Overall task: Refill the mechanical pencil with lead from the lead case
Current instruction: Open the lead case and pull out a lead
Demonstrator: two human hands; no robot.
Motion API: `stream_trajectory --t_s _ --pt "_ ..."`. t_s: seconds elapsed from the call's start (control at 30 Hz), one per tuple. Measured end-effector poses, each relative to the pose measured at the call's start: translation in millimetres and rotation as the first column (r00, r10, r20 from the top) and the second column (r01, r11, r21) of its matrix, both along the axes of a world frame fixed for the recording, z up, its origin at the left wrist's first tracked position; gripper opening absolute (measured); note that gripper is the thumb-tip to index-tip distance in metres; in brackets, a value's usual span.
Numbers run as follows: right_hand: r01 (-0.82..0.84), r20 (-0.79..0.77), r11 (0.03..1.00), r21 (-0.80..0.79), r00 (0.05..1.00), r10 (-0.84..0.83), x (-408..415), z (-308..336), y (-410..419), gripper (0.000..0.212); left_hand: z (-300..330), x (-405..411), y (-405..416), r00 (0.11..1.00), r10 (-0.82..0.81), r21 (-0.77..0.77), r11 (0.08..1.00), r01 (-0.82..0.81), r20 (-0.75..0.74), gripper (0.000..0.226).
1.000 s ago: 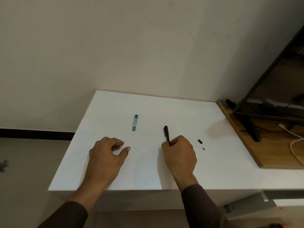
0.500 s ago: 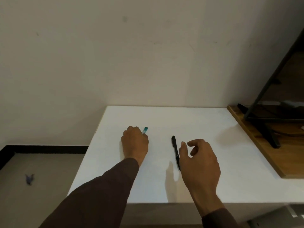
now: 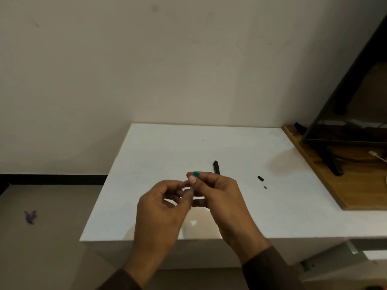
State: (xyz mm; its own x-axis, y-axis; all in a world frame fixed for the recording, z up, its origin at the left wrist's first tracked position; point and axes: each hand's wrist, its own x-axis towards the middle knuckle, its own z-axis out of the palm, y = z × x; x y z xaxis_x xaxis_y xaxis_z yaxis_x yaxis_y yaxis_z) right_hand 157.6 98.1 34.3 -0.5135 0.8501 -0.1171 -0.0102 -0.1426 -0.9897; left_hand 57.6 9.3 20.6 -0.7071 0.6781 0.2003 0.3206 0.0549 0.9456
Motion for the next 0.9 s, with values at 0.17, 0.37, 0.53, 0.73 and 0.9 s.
stream_trajectory --t_s 0.17,0.37,0.53,0.73,0.9 --pt "-0.090 0.159 0.980 0.176 0.985 0.062 1.0 -1.0 0.0 0.021 7.4 -26.5 0.4 0.969 -0.145 0.038 0.989 0.140 0.202 0.012" --pt "-0.068 0.117 0.977 0.200 0.992 0.045 2.2 2.4 2.0 0.006 7.8 -40.6 0.1 0.873 -0.303 0.099 0.953 0.288 0.383 0.012" --pt "-0.106 0.121 0.970 0.220 0.989 0.080 4.0 3.4 -0.1 0.009 6.5 -45.3 1.8 0.880 -0.284 0.113 0.959 0.261 0.381 0.009" --pt "-0.081 0.108 0.977 0.198 0.992 0.060 4.4 2.6 0.8 0.009 5.1 -53.2 5.5 0.859 -0.228 0.145 0.973 0.181 0.459 0.008" --pt "-0.043 0.133 0.978 0.205 0.991 0.016 4.9 -2.1 3.3 0.009 -2.5 -66.8 3.9 0.970 -0.107 -0.059 0.991 0.123 0.220 0.006"
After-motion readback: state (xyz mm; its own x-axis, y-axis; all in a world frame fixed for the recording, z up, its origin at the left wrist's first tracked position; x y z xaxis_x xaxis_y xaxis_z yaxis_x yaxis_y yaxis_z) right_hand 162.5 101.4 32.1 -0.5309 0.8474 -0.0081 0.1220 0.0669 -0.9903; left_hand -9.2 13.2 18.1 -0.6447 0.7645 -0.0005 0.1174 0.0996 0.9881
